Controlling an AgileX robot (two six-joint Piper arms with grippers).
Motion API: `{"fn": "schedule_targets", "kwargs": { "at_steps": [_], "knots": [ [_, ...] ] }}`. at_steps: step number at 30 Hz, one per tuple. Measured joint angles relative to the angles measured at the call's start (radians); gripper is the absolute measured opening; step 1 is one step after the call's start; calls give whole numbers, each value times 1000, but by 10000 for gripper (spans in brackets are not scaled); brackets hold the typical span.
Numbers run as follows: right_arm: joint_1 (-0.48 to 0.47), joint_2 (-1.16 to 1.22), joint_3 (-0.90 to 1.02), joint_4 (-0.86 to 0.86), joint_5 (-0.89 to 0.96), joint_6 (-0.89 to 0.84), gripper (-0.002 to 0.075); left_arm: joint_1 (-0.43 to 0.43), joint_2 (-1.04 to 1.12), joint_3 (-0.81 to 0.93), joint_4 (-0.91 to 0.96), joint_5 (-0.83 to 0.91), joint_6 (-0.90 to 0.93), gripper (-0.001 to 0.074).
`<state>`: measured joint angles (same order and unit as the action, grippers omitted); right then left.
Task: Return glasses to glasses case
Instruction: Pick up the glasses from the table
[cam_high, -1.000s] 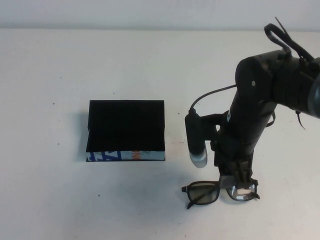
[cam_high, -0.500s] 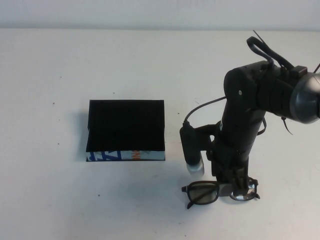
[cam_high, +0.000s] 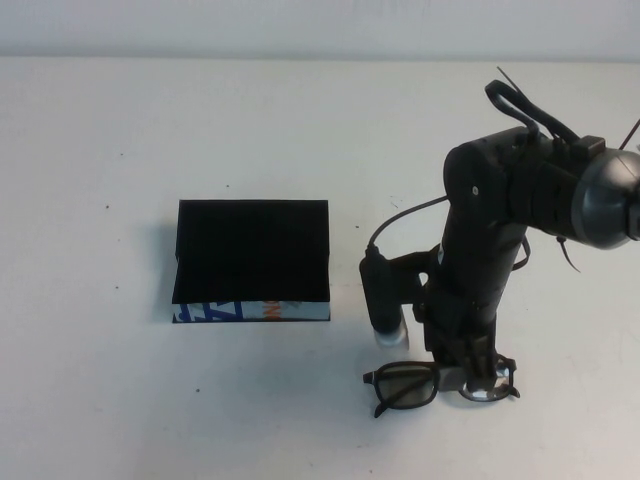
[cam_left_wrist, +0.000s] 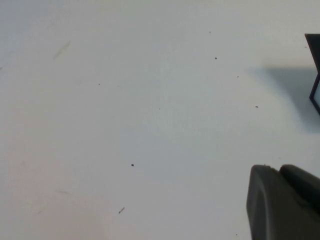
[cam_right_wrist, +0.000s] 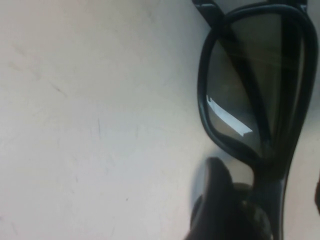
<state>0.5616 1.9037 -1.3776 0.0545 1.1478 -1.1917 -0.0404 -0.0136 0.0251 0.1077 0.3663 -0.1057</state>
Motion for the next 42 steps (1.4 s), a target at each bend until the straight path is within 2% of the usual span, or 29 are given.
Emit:
{"fn": "schedule_targets", "kwargs": {
  "at_steps": [19,30,42],
  "knots": [
    [0,44,-2,-19,-16,-2,353,0,0,0,0,0,0,0],
    [0,44,-40,-19,22,-2,154,0,0,0,0,0,0,0],
    [0,44,-40,-22,51,-2,138,0,0,0,0,0,0,0]
  ]
}}
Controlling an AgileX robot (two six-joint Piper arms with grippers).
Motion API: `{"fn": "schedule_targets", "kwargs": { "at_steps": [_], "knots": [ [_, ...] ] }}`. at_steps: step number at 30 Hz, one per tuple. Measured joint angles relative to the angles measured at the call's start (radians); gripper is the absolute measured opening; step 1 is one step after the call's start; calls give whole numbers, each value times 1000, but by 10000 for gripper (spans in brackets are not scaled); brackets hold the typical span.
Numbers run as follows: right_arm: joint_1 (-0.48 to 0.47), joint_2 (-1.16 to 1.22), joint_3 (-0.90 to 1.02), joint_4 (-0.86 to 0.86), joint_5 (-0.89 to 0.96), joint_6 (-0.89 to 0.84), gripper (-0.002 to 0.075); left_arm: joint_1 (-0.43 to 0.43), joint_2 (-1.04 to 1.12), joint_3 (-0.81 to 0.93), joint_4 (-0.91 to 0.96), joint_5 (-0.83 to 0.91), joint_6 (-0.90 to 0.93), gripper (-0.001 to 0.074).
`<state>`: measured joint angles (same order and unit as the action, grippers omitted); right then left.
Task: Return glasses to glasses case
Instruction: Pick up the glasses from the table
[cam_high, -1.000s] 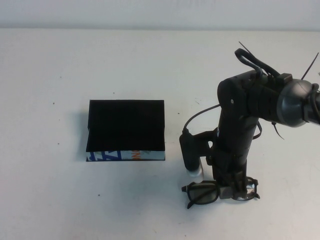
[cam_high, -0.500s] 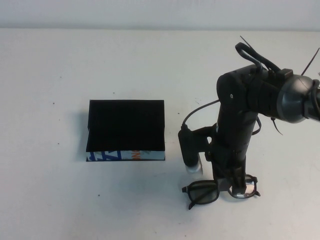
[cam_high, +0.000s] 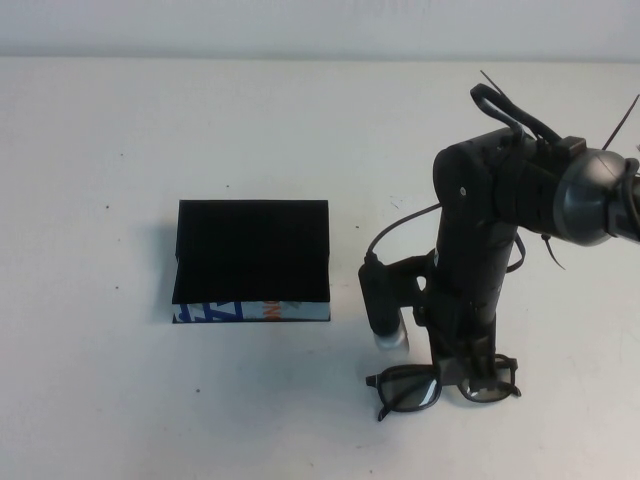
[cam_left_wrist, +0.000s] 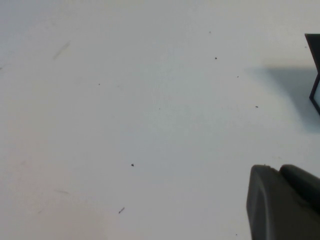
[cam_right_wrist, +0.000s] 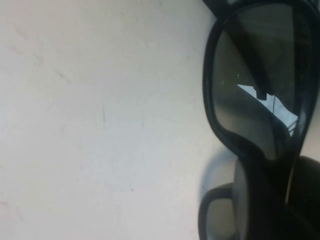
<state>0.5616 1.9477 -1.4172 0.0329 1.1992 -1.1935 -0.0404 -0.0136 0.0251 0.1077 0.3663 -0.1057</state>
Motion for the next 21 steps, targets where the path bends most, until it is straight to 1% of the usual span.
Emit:
{"fn": "schedule_targets", "kwargs": {
  "at_steps": [14,16,19,21],
  "knots": [
    [0,23,-1,-6,3,0,131,0,0,0,0,0,0,0],
    [0,23,-1,-6,4,0,108,0,0,0,0,0,0,0],
    [0,20,-5,-8,19,2,46,0,0,0,0,0,0,0],
    [5,12,-6,-8,24,24,24,0,0,0,0,0,0,0]
  ]
}}
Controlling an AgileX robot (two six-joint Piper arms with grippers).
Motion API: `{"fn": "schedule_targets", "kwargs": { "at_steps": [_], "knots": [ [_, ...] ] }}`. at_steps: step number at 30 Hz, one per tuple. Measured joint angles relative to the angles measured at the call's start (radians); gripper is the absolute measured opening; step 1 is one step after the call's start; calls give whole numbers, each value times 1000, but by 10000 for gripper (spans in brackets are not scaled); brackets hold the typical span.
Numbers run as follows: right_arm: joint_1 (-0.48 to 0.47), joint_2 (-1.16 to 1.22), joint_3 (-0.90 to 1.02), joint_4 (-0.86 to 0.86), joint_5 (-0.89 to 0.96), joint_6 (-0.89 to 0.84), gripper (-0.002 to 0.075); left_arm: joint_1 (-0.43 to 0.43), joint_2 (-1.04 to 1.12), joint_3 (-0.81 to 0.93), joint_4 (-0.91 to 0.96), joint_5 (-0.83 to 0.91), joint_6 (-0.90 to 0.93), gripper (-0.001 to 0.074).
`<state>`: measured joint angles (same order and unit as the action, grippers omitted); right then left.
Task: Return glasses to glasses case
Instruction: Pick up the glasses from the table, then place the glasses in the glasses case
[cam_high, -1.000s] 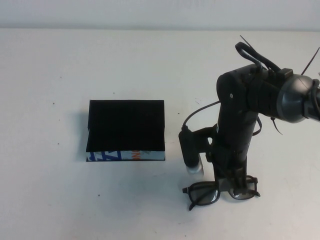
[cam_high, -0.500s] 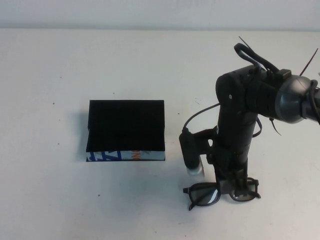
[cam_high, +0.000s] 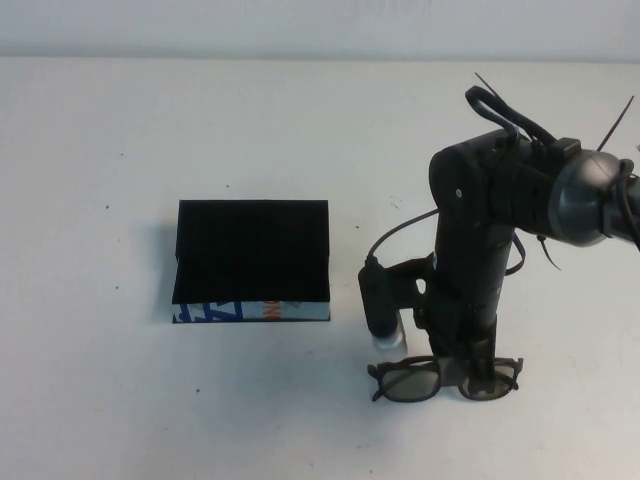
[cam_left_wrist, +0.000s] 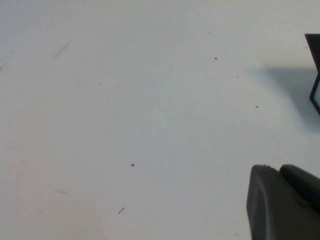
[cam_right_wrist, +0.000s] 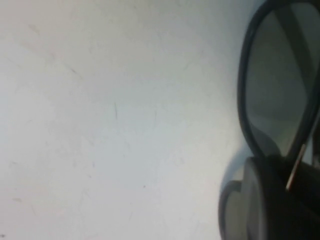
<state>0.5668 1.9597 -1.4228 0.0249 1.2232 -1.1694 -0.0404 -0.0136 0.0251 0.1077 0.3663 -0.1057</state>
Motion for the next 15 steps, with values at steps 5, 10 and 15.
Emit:
{"fn": "schedule_targets", "kwargs": {
  "at_steps": [5,10,15],
  "knots": [
    [16,-34,-14,-5,-8,83,15,0,0,0,0,0,0,0],
    [67,-63,-132,-5,-7,146,13,0,0,0,0,0,0,0],
    [136,-23,-323,-6,-3,172,13,0,0,0,0,0,0,0]
  ]
}}
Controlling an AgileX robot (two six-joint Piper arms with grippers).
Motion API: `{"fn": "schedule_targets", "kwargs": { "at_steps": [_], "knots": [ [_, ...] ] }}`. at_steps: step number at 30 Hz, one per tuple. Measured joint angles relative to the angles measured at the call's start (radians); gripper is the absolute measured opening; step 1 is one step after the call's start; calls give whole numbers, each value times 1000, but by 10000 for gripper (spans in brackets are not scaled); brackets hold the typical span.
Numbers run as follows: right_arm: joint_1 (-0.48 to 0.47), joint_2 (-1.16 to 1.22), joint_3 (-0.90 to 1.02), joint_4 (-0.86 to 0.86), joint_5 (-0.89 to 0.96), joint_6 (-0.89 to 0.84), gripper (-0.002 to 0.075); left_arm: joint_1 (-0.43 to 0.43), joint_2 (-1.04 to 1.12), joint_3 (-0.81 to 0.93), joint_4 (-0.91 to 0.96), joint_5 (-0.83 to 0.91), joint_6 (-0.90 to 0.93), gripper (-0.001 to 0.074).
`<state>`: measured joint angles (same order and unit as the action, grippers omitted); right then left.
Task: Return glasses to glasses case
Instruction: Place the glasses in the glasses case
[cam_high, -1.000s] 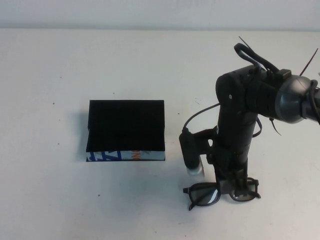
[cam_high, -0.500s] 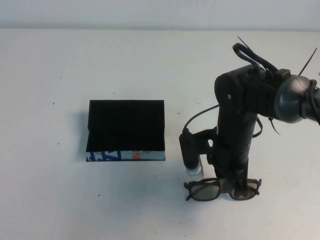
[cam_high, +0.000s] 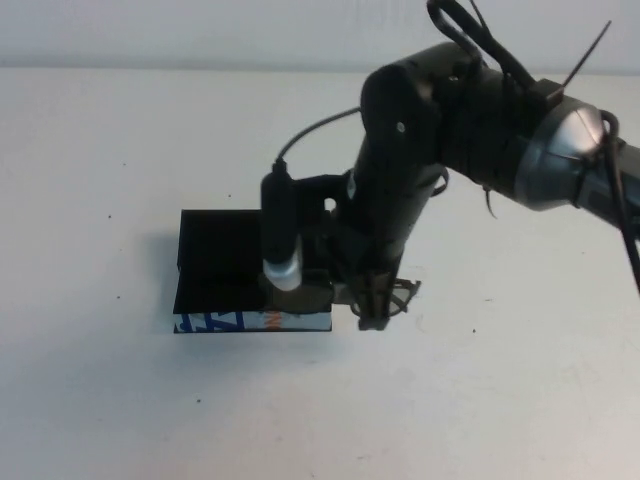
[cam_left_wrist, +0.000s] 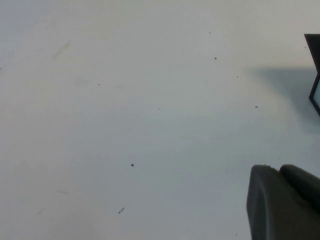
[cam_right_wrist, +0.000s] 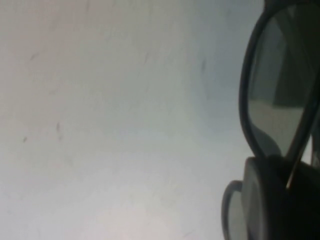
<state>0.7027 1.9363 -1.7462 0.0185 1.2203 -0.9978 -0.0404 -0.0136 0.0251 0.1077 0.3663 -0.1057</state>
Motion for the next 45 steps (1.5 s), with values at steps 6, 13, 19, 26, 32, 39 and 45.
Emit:
{"fn": "schedule_targets", "kwargs": {
  "at_steps": [6,13,19,26,32,39,45],
  "knots": [
    [55,136,-219,-11,6,6,13,0,0,0,0,0,0,0],
    [87,273,-381,-11,6,25,13,0,0,0,0,0,0,0],
    [98,315,-416,-9,11,30,13,0,0,0,0,0,0,0],
    [98,360,-473,-19,13,72,13,0,0,0,0,0,0,0],
    [96,361,-495,-40,13,79,13,0,0,0,0,0,0,0],
    [94,380,-499,-44,14,83,13,0,0,0,0,0,0,0],
    [94,404,-499,-44,14,83,13,0,0,0,0,0,0,0]
  ]
}}
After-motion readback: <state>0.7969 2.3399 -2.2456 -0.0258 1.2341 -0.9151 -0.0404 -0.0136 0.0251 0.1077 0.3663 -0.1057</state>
